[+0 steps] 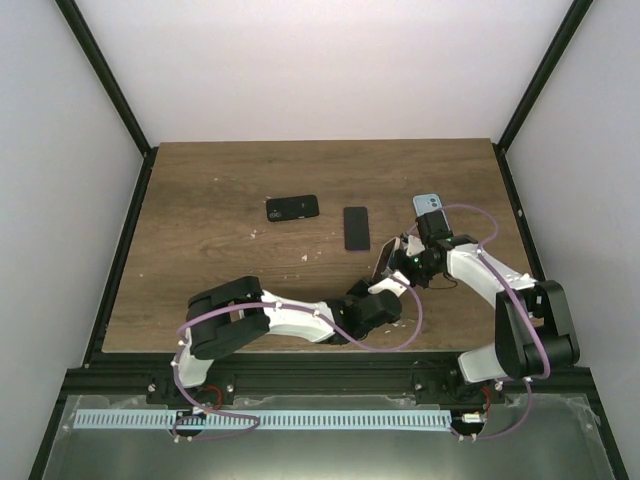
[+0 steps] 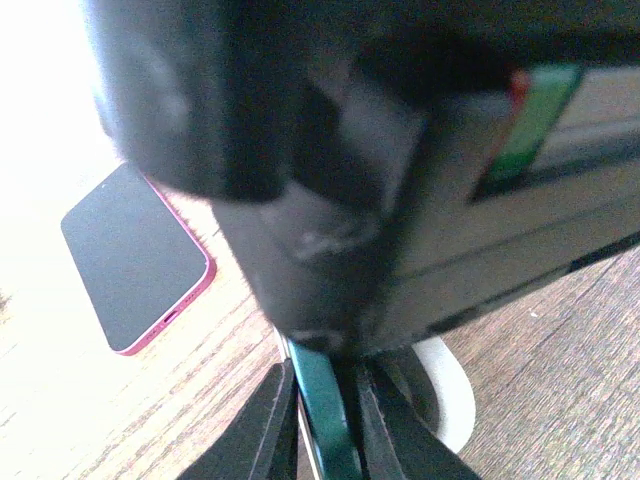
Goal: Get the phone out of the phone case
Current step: Remove the phone case from the phone.
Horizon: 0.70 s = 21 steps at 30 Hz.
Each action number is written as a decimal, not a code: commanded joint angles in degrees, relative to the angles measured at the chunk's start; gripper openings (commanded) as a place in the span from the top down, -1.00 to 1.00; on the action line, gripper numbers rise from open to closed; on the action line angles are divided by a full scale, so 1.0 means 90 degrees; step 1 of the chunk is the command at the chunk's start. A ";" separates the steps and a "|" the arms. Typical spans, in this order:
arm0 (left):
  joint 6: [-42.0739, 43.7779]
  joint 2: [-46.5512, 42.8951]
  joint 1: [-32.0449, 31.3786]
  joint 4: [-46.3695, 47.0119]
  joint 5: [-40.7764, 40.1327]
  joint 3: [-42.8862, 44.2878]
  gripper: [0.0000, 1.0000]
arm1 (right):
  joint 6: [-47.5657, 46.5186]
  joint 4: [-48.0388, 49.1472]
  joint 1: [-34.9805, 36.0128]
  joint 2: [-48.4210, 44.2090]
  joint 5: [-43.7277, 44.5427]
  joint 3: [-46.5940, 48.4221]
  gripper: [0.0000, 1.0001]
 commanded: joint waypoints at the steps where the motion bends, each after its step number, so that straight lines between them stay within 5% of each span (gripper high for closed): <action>1: 0.0102 -0.0155 0.0121 0.0177 -0.0254 -0.0179 0.76 | -0.0130 -0.0396 0.0078 -0.0256 -0.0734 0.0060 0.99; 10: 0.0074 -0.0247 0.0121 0.0267 -0.0241 -0.0250 1.00 | -0.0158 -0.0351 0.0081 -0.0260 -0.0644 0.0054 0.99; 21: -0.0224 -0.0444 0.0130 0.0352 -0.0145 -0.0428 1.00 | -0.0201 -0.0259 0.0077 -0.0315 -0.0341 0.0049 0.99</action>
